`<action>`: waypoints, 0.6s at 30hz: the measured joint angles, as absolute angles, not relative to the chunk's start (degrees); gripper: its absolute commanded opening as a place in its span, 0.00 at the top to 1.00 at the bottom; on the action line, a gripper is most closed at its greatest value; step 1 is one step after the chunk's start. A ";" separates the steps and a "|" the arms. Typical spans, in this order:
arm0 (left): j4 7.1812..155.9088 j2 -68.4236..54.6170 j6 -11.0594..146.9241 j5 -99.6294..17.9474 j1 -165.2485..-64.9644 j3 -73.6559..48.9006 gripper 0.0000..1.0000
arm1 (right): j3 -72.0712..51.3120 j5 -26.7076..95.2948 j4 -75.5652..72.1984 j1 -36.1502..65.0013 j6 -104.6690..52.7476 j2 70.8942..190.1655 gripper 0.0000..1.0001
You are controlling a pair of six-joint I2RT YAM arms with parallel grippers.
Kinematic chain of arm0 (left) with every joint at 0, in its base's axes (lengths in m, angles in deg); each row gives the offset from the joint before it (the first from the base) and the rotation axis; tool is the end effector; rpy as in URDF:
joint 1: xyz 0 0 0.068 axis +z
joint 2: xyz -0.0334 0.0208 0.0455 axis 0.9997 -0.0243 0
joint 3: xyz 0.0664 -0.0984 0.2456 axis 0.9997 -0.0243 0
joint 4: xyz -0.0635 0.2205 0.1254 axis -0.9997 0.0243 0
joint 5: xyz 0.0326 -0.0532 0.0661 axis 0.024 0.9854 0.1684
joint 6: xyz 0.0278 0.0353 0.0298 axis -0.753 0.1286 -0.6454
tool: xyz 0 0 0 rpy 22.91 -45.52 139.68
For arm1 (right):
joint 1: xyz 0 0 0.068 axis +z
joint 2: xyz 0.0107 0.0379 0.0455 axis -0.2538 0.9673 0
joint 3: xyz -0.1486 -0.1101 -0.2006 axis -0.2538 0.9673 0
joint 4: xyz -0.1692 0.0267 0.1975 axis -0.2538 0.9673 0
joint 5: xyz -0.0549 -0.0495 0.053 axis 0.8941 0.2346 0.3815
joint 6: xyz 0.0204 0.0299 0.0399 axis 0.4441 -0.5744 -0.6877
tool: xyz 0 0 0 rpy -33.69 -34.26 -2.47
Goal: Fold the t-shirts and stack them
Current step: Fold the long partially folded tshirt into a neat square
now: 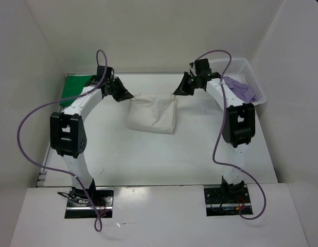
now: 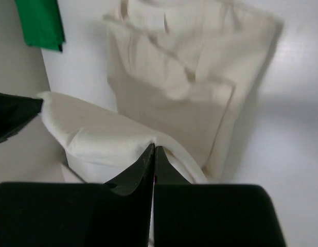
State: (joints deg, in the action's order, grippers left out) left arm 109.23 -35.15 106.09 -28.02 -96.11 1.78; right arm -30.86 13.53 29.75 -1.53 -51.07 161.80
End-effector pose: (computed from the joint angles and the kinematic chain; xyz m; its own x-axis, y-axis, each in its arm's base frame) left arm 0.4074 -0.0665 0.2814 -0.7286 -0.6222 -0.2864 -0.2675 0.6434 -0.7173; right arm 0.4270 0.1173 0.2682 -0.8857 0.2704 -0.3773 -0.0476 0.7556 0.6533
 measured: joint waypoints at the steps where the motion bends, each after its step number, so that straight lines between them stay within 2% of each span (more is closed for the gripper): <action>1: 108.38 -38.43 106.20 -28.81 -95.96 4.36 1.00 | -35.69 13.75 29.99 -2.06 -50.74 165.96 1.00; 4: 105.76 -46.61 106.61 -30.47 -95.42 10.52 0.99 | -47.76 14.03 30.30 -3.24 -50.11 176.43 1.00; 6: 105.10 -51.20 107.55 -31.19 -95.17 14.41 0.94 | -54.71 14.27 30.82 -3.74 -49.95 182.26 1.00; 7: 104.84 -53.56 107.77 -31.37 -95.09 16.77 0.90 | -58.62 14.69 31.83 -3.76 -50.02 185.41 1.00; 8: 104.25 -56.07 108.06 -31.52 -95.04 19.15 0.76 | -61.75 15.00 32.55 -3.87 -50.00 188.01 0.98; 9: 104.01 -58.06 108.38 -31.72 -95.00 21.03 0.67 | -65.48 15.30 33.91 -3.98 -50.02 190.59 0.87; 11: 103.22 -61.49 109.32 -32.13 -94.74 24.53 0.53 | -72.63 15.80 35.96 -4.00 -50.24 195.53 0.72; 12: 102.72 -62.23 109.69 -32.41 -94.61 25.08 0.46 | -75.97 15.94 37.25 -4.00 -50.39 197.52 0.61; 15: 102.19 -62.21 110.83 -33.70 -93.89 25.16 0.43 | -81.88 16.11 39.22 -4.00 -50.67 200.58 0.50; 18: 100.93 -61.03 110.63 -34.88 -92.90 25.14 0.50 | -82.62 16.07 39.85 -3.98 -50.74 200.03 0.50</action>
State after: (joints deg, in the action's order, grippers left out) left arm 100.93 -61.03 110.63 -34.88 -92.90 25.14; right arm -82.62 16.07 39.85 -3.98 -50.74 200.03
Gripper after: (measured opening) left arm 0.538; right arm 0.496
